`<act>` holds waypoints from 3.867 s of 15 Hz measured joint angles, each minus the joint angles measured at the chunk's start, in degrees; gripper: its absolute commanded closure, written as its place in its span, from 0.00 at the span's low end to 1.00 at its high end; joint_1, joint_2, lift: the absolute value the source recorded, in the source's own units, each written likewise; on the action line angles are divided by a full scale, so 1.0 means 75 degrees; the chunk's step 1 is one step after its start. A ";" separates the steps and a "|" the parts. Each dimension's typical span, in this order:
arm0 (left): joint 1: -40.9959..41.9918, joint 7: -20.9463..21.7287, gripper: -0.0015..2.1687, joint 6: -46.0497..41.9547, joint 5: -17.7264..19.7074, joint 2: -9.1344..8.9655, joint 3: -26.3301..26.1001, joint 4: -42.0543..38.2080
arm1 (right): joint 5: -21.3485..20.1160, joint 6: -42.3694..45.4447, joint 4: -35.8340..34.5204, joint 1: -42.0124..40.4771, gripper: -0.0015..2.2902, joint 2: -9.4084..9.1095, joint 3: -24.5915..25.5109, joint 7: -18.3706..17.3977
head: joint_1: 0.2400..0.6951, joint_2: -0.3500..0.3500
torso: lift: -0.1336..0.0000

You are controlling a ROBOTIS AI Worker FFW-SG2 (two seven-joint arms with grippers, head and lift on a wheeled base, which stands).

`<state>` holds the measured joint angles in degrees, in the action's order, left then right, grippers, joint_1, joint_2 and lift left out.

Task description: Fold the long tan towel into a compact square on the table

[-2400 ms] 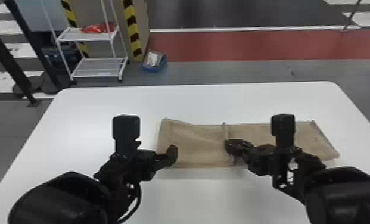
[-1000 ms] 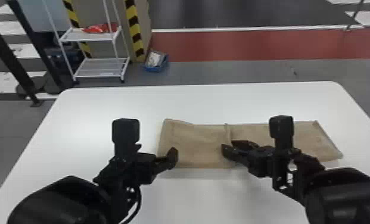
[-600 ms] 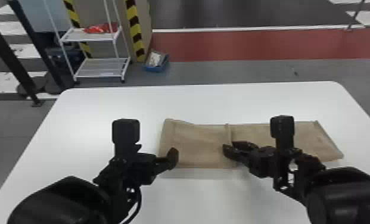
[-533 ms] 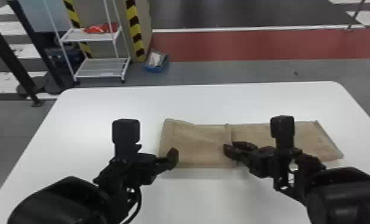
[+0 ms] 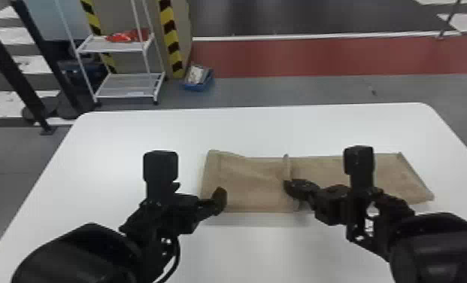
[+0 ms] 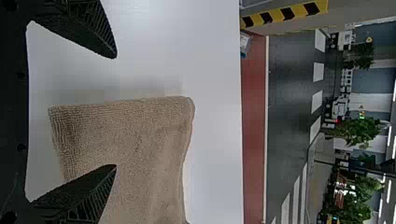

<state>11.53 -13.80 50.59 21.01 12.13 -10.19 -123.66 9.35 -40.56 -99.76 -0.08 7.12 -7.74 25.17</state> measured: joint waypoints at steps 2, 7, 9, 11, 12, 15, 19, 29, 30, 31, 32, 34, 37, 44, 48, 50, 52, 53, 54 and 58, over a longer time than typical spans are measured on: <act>0.0000 0.0000 0.02 0.0000 -0.0007 0.0000 0.0014 0.0000 | 0.0029 0.0020 -0.0137 -0.0046 0.53 0.0000 0.0009 0.0003 | 1.00 0.61 | 0.07; 0.0043 -0.0011 0.02 -0.0001 -0.0024 0.0028 0.0058 -0.0069 | 0.0341 -0.0133 -0.0885 -0.0175 0.53 0.0030 0.0471 0.0021 | 1.00 0.59 | 0.07; 0.0086 -0.0006 0.02 -0.0001 -0.0024 0.0064 0.0092 -0.0108 | 0.0533 -0.0396 -0.1242 -0.0205 0.53 0.0073 0.0892 0.0132 | 1.00 0.57 | 0.07; 0.0135 0.0012 0.02 -0.0002 -0.0024 0.0081 0.0167 -0.0168 | 0.0805 -0.0663 -0.1569 -0.0259 0.53 0.0183 0.1467 0.0245 | 1.00 0.53 | 0.07; 0.0146 0.0013 0.02 -0.0002 -0.0024 0.0082 0.0200 -0.0182 | 0.0987 -0.0737 -0.1672 -0.0326 0.53 0.0332 0.1786 0.0256 | 1.00 0.49 | 0.07; 0.0145 0.0007 0.02 0.0000 -0.0024 0.0083 0.0203 -0.0188 | 0.1455 -0.0779 -0.1714 -0.0509 0.53 0.0704 0.2685 0.0418 | 1.00 0.40 | 0.07; 0.0061 -0.0046 0.02 -0.0002 -0.0132 0.0029 -0.0010 -0.0116 | 0.1307 -0.0515 -0.0995 -0.0585 0.53 0.0855 0.2727 0.0646 | 1.00 0.33 | 0.07; 0.0192 -0.0093 0.02 0.0000 -0.0189 0.0081 0.0018 -0.0187 | 0.1290 -0.0654 -0.0740 -0.0392 0.53 0.1083 0.3490 0.1038 | 1.00 0.26 | 0.07; 0.0189 -0.0093 0.02 0.0000 -0.0196 0.0077 -0.0012 -0.0187 | 0.1213 -0.0534 -0.0504 -0.0390 0.53 0.1088 0.3461 0.1060 | 1.00 0.25 | 0.07; 0.0180 -0.0093 0.02 0.0000 -0.0215 0.0064 -0.0040 -0.0185 | 0.1126 -0.0413 -0.0263 -0.0350 0.53 0.1088 0.3382 0.1064 | 1.00 0.24 | 0.07; 0.0177 -0.0093 0.02 0.0000 -0.0226 0.0056 -0.0058 -0.0181 | 0.1062 -0.0341 -0.0093 -0.0284 0.53 0.1089 0.3309 0.1064 | 1.00 0.24 | 0.07; 0.0176 -0.0105 0.02 0.0000 -0.0234 0.0070 -0.0051 -0.0181 | 0.1024 -0.0297 0.0048 -0.0180 0.53 0.1089 0.3213 0.1074 | 1.00 0.25 | 0.07; 0.0225 -0.0105 0.02 0.0000 -0.0235 0.0089 0.0031 -0.0187 | 0.1170 -0.0577 -0.0340 -0.0135 0.53 0.1092 0.3385 0.1118 | 1.00 0.26 | 0.07; 0.0197 -0.0030 0.02 -0.0018 -0.0253 0.0081 0.0030 -0.0178 | 0.1120 -0.0568 0.0127 -0.0069 0.53 0.1250 0.3870 0.1261 | 1.00 0.19 | 0.07; 0.0166 -0.0058 0.02 -0.0024 -0.0281 0.0065 0.0001 -0.0166 | 0.0884 -0.0376 0.0528 0.0111 0.53 0.1213 0.3425 0.1257 | 1.00 0.22 | 0.07; 0.0187 -0.0059 0.02 -0.0024 -0.0282 0.0087 0.0042 -0.0172 | 0.0989 -0.0388 0.0299 0.0085 0.53 0.1204 0.3460 0.1261 | 1.00 0.23 | 0.07; 0.0192 -0.0036 0.02 -0.0024 -0.0282 0.0093 0.0073 -0.0168 | 0.1179 -0.0490 -0.0095 -0.0012 0.53 0.1203 0.3751 0.1262 | 1.00 0.23 | 0.07; 0.0180 -0.0033 0.02 -0.0024 -0.0282 0.0093 0.0078 -0.0151 | 0.1334 -0.0579 -0.0288 -0.0046 0.52 0.1219 0.3966 0.1269 | 1.00 0.22 | 0.07; 0.0163 -0.0021 0.02 -0.0024 -0.0282 0.0093 0.0080 -0.0128 | 0.1434 -0.0662 -0.0426 -0.0067 0.53 0.1237 0.4163 0.1300 | 1.00 0.20 | 0.07; 0.0134 0.0023 0.02 -0.0144 -0.0281 0.0082 0.0070 0.0030 | 0.1394 -0.0744 0.0010 0.0091 0.52 0.1587 0.4542 0.1364 | 1.00 0.13 | 0.07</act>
<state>12.53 -13.62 49.50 18.89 12.74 -9.66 -123.43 19.81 -46.13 -99.69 0.60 19.02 26.33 35.39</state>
